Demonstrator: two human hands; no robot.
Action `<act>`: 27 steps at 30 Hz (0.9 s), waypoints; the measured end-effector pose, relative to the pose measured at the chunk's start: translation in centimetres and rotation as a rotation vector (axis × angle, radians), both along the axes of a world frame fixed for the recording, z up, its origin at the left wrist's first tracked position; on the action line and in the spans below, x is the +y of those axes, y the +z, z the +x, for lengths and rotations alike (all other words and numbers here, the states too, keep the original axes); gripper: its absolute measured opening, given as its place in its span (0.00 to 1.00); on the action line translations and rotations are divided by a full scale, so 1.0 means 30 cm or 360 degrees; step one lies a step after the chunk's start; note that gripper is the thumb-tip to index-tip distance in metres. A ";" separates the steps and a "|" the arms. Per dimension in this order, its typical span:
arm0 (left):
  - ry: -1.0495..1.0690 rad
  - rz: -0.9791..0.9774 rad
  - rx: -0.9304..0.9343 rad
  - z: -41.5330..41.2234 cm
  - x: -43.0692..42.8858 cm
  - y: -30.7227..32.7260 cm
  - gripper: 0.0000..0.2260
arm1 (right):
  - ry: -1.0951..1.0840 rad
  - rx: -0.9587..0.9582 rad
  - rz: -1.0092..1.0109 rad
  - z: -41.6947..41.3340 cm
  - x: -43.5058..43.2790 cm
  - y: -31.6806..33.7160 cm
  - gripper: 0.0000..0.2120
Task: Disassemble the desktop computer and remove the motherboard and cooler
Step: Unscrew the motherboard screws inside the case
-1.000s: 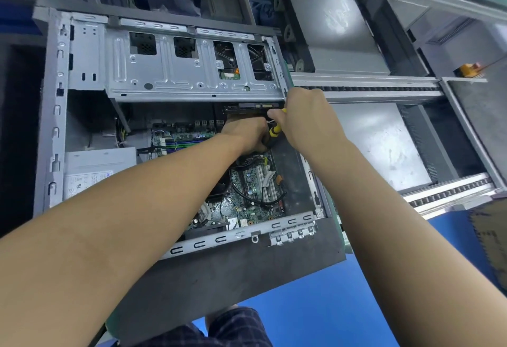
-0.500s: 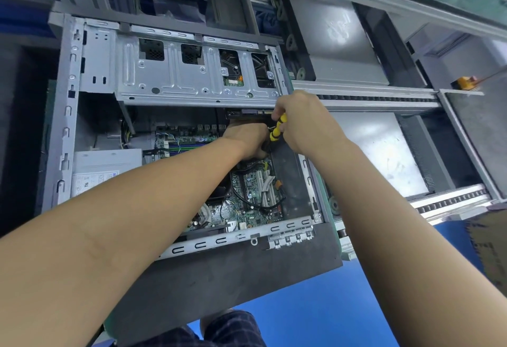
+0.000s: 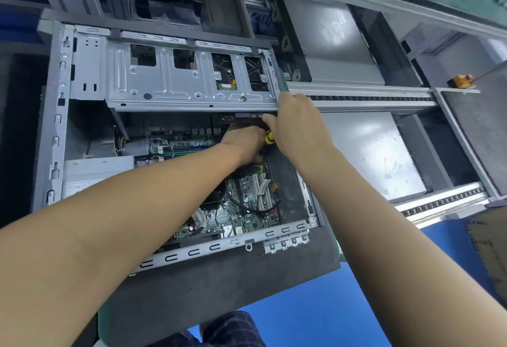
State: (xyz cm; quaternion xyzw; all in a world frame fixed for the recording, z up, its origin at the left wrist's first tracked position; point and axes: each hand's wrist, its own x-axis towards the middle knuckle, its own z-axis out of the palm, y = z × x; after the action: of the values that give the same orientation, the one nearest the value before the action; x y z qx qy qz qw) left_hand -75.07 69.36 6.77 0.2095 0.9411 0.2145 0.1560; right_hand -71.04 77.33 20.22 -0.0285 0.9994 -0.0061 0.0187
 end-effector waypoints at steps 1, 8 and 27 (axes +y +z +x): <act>0.0002 0.0012 -0.0036 -0.001 -0.001 0.000 0.11 | -0.0038 0.0012 0.0061 0.000 0.000 -0.006 0.21; 0.0083 0.0092 -0.0122 0.002 -0.012 -0.007 0.19 | 0.0073 -0.0157 -0.0006 -0.010 -0.011 0.000 0.11; 0.0005 0.0119 -0.0163 -0.002 0.000 -0.031 0.12 | -0.0049 -0.0007 -0.0025 -0.002 -0.004 -0.017 0.12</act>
State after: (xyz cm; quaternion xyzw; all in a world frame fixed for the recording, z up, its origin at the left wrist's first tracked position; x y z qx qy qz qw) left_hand -75.13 69.36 5.86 0.2026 0.9236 0.2600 0.1957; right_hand -71.11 77.20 19.72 -0.0133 0.9996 -0.0143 0.0205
